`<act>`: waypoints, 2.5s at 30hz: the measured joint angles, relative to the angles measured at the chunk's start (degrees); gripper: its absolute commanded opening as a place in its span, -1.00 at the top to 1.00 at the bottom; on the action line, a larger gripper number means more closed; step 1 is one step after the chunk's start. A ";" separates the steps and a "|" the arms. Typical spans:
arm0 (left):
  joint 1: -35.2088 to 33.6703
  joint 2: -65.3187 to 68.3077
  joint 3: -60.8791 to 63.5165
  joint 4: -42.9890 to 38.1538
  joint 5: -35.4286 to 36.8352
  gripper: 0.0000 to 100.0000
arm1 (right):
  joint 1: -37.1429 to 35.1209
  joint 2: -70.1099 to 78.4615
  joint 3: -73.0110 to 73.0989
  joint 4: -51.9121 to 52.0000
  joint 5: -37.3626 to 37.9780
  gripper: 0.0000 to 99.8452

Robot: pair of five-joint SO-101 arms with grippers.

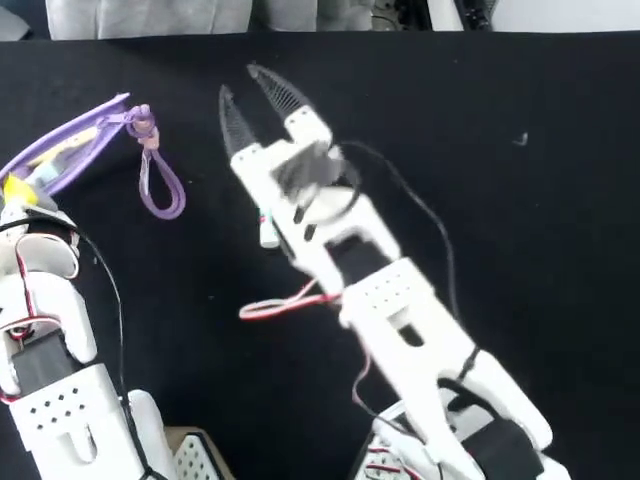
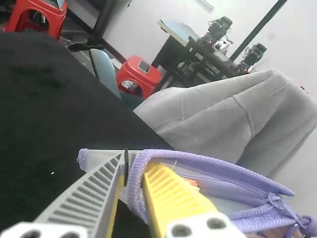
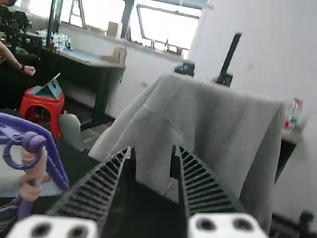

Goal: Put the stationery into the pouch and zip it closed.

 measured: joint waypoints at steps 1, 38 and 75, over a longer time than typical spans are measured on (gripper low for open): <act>0.00 0.00 0.00 0.00 0.00 0.94 | 0.97 0.00 -2.90 5.45 -3.25 0.78; 0.09 0.00 0.00 0.00 0.00 0.94 | 4.40 75.52 -82.29 80.79 -19.78 0.59; 12.84 0.00 -8.53 16.18 0.00 0.94 | 9.23 81.41 -124.66 107.43 -19.78 0.98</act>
